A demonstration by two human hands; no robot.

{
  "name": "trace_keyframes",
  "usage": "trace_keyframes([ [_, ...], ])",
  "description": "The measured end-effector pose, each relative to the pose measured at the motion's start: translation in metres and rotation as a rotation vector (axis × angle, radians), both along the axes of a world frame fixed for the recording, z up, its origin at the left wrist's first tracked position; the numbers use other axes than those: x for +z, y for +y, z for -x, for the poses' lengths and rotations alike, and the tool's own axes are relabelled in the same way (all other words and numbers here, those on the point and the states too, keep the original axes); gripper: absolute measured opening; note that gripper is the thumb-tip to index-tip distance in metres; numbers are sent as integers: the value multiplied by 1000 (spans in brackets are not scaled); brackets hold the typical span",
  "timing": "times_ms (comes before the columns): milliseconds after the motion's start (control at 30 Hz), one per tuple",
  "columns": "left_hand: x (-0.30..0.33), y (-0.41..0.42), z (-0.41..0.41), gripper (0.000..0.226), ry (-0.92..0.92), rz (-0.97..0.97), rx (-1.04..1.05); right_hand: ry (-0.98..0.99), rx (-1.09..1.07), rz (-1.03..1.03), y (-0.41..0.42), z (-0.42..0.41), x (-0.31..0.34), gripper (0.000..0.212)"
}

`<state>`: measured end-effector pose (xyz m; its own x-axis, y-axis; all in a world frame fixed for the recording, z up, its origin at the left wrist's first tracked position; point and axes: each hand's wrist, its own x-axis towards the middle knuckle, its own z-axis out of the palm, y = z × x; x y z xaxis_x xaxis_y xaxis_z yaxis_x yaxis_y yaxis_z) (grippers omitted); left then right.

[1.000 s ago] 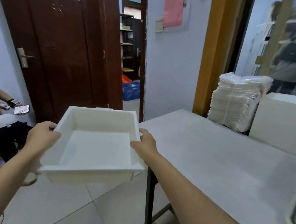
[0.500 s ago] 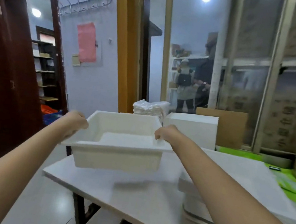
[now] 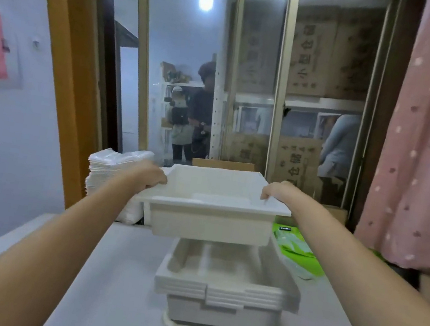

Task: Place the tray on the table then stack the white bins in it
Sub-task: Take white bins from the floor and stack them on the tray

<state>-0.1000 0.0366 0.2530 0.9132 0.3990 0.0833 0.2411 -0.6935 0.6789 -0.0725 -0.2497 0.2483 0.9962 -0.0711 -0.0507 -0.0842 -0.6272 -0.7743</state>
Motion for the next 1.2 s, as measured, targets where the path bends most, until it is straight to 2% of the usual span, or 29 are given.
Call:
trace_keyframes([
  [100, 4, -15, -8, 19, -1, 47, 5, 24, -50, -27, -13, -6, -2, 67],
  [133, 5, -18, -9, 17, -8, 180, 18, 28, -55, -40, -15, -8, -1, 69],
  [233, -5, -19, -12, 14, -60, 888, -8, 17, -72, -107, -17, -17, 4, 71],
  [267, -12, -19, -13, 20, -112, 1086, 26, 3, -83, -140, -17, -17, 6, 70],
  [333, -22, -22, -11, 44, -206, 1319, 141, -20, -100, -212, -17, -18, 9, 67],
  [400, -27, -30, -7, 65, -290, 1409, 259, -33, -117, -263, -15, -18, 13, 66],
  [467, -32, -37, -5, 77, -345, 1485, 322, -39, -142, -296, -12, -19, 14, 62],
  [600, -34, -69, -3, 96, -377, 1444, 354, -69, -231, -454, -1, -23, 4, 41],
  [767, -28, -117, -9, 106, -293, 1311, 354, -100, -273, -544, 19, -28, -13, 39],
  [900, -24, -132, -16, 88, -295, 1193, 383, -138, -290, -640, 32, -25, -18, 37],
  [1067, -20, -95, -26, 79, -313, 1181, 317, -100, -230, -815, 19, -22, -13, 25],
  [1200, -6, -56, -20, 55, -190, 1225, 203, -99, -343, -874, -22, -34, -18, 44],
])
